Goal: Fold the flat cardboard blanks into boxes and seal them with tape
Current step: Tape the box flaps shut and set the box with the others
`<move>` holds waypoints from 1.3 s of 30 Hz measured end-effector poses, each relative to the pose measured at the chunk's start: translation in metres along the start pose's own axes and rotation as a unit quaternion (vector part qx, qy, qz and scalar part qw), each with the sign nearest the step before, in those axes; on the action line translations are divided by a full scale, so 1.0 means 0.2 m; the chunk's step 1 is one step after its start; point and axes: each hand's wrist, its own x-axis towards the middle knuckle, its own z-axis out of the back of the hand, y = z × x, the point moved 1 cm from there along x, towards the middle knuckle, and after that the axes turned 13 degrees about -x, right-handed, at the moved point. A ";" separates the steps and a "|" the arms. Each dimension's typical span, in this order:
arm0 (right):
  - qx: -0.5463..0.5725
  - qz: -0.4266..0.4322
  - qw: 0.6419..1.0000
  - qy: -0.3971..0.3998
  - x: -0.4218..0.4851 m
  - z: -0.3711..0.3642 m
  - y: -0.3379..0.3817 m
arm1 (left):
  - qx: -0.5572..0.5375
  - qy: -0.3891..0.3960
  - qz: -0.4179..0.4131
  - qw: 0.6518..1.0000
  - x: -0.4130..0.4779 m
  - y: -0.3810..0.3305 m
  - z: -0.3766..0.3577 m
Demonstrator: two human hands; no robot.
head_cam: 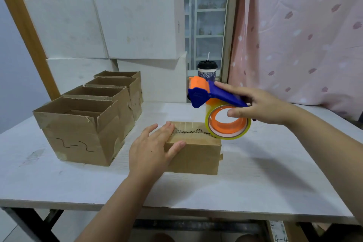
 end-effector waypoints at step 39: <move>0.180 -0.087 0.971 -0.132 -0.30 -0.37 -0.27 | 0.047 0.039 -0.018 0.998 -0.01 -0.03 0.02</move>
